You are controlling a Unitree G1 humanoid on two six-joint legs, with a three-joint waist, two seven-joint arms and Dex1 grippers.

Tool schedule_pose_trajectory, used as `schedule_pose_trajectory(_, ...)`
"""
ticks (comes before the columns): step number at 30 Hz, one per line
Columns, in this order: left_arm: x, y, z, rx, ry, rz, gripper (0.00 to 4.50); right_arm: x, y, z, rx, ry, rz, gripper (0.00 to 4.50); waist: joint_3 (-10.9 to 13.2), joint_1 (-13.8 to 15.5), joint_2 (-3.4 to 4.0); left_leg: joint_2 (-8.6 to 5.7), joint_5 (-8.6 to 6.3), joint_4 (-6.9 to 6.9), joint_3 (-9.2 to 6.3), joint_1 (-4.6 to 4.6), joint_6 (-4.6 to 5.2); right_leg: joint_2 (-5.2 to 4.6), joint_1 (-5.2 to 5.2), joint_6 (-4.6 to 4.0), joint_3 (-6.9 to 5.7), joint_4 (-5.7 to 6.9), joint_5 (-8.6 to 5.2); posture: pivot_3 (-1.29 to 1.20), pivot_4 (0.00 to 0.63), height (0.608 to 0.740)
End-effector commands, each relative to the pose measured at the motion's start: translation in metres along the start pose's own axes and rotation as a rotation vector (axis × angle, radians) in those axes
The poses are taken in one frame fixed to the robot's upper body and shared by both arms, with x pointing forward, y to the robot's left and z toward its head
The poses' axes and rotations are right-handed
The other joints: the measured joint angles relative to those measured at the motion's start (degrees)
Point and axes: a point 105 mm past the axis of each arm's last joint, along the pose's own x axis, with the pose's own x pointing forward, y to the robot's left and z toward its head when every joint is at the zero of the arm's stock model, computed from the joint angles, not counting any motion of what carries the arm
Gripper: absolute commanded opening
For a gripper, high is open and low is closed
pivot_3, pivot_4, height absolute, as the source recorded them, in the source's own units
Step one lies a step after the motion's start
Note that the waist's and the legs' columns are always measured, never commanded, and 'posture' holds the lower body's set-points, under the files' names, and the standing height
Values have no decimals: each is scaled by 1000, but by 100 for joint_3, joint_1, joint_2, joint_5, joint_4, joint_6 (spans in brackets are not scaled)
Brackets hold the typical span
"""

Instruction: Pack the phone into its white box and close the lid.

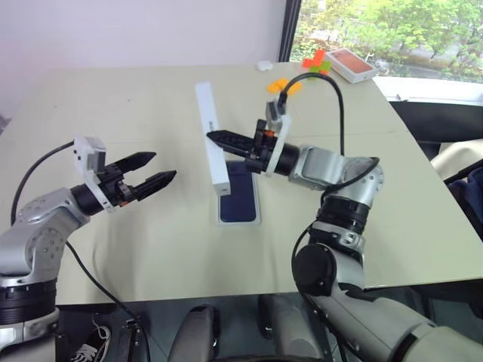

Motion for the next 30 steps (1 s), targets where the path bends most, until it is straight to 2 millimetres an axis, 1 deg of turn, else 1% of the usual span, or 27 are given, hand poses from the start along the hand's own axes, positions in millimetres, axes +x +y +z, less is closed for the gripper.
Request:
schedule_pose_trajectory(1, 1, -5, 10, 21, -30, -22, 4500, 22, 4, -34, 110, 48, 112, 28, 0, 0, 0, 0, 0, 0, 0, 0, 0, 0, 0, 0, 0, 0, 0, 0, 150, 740)
schedule_pose_trajectory(8, 1, -6, 9, 22, -26, -26, 4500, 28, -6, -44, 153, 66, 80, 28, 0, -2, 0, 1, 0, 0, 1, 0, 1, 2, 0, 0, 0, -1, 0, 0, 150, 740)
schedule_pose_trajectory(12, 1, -6, 9, 26, -24, -23, 4500, 34, -6, -51, 171, 75, 85, 28, 0, -3, 0, 3, 0, 0, 1, -1, 1, 5, -1, 1, 1, -1, -1, 0, 150, 740)
schedule_pose_trajectory(16, 0, -7, 7, 22, -17, -21, 4500, 38, -8, -53, 185, 69, 73, 28, 0, -3, 0, 3, 0, 0, 1, -1, 1, 4, -1, 1, 1, -2, -1, 0, 150, 740)
schedule_pose_trajectory(19, 0, -6, 5, 23, -12, -7, 4500, 41, -17, -59, 204, 80, 28, 28, 0, -5, 0, 3, -1, 0, 1, -1, 1, 4, -1, 1, 1, -2, -1, 0, 150, 740)
schedule_pose_trajectory(30, 3, -8, -2, 27, 3, -12, 4500, 38, -33, -67, 239, 93, -38, 28, 0, -4, 0, 4, -1, 0, 1, -9, 2, 5, -7, 1, 1, -4, -1, 0, 150, 740)
